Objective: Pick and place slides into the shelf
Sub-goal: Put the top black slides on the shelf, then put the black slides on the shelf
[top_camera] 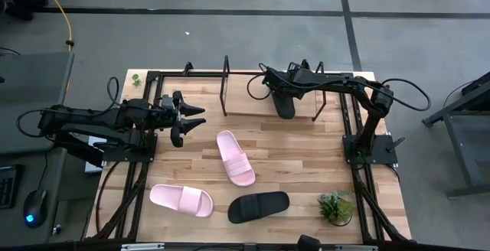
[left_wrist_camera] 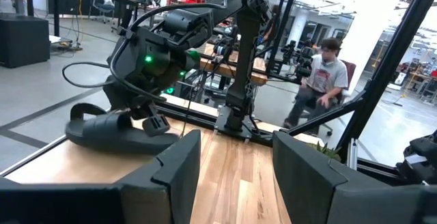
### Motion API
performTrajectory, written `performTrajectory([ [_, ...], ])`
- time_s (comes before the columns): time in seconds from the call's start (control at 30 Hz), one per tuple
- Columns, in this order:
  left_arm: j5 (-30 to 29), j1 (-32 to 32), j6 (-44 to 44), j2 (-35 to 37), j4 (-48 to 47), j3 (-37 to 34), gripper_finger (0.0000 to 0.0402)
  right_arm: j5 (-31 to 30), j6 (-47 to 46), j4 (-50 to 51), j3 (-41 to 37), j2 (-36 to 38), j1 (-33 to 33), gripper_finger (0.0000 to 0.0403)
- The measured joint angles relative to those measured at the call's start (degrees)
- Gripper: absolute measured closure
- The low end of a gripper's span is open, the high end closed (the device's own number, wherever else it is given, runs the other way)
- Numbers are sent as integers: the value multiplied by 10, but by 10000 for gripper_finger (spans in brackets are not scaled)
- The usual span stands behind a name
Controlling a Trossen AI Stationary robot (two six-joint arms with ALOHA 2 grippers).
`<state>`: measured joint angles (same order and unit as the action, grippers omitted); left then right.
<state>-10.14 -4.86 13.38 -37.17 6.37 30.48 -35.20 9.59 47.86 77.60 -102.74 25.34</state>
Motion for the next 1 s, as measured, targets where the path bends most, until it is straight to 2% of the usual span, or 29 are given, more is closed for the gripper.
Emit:
performTrajectory([
  [0.57, 0, 0, 0, 0, 0, 0, 234, 15, -1, 2, 1, 0, 0, 299],
  [0.67, 0, 0, 0, 0, 0, 0, 234, 57, 14, -17, 1, 0, 0, 299],
  [0.83, 0, 0, 0, 0, 0, 0, 234, 172, 58, -72, 1, 0, 0, 299],
  [1.0, 0, 0, 0, 0, 0, 0, 234, 232, 72, -107, 1, 0, -1, 299],
])
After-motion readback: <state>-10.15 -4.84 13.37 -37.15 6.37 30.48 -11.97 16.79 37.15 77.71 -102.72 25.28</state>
